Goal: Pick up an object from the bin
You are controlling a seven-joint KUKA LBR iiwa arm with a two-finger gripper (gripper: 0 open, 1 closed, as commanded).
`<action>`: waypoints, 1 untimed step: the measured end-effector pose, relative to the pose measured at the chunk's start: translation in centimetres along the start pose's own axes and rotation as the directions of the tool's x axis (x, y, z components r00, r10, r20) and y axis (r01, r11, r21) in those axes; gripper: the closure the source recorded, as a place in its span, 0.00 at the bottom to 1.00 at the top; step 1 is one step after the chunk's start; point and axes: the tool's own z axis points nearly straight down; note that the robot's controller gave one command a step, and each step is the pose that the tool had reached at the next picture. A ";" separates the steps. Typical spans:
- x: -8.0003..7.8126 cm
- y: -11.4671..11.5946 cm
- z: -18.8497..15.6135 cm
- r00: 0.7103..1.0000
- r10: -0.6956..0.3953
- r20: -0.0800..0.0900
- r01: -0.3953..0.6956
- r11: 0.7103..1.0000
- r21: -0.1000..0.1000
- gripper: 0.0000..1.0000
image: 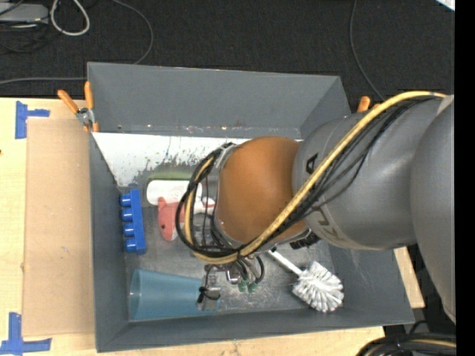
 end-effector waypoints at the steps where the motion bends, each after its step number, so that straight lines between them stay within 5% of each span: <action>1: 0.0 0.0 0.0 1.000 0.000 0.000 0.000 1.000 0.000 0.00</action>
Offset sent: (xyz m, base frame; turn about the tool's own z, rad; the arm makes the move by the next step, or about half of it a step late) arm -0.0032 0.0068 -0.0885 -0.0407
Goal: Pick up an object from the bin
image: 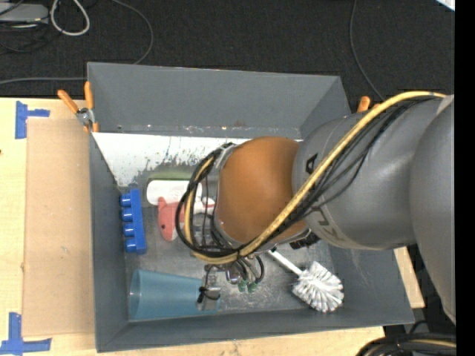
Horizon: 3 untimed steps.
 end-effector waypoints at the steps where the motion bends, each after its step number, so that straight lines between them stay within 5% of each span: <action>1: 0.3 0.6 9.2 1.000 -0.030 -0.002 0.030 1.000 0.001 0.00; 2: 0.2 0.6 8.6 0.998 -0.062 0.015 0.062 0.998 -0.004 1.00; 3: 0.2 0.6 8.6 0.998 -0.061 0.014 0.061 0.998 -0.004 1.00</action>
Offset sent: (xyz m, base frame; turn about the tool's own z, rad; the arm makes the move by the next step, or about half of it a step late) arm -0.0034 0.0065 -0.0859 -0.0694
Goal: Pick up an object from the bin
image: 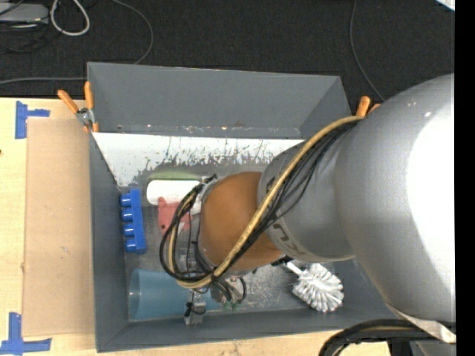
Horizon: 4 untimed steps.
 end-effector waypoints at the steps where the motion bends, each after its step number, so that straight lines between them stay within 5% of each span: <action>1: -0.7 -1.7 2.1 0.938 -0.347 0.019 0.347 0.938 0.002 1.00; 4: -0.7 -1.7 2.1 0.939 -0.344 0.019 0.344 0.939 0.001 1.00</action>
Offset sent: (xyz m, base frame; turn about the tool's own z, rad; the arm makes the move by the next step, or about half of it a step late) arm 0.0000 0.0000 0.0000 0.0000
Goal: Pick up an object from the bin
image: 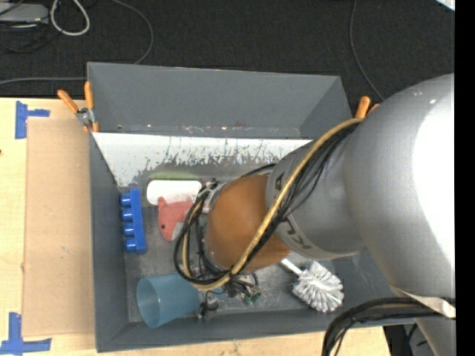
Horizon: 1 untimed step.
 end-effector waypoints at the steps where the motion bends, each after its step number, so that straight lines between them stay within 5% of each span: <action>1: 1.7 -5.7 -2.7 1.000 -0.018 -0.002 0.018 1.000 -0.001 1.00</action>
Offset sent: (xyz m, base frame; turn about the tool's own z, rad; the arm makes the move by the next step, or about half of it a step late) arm 0.0000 0.0000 0.0000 0.0000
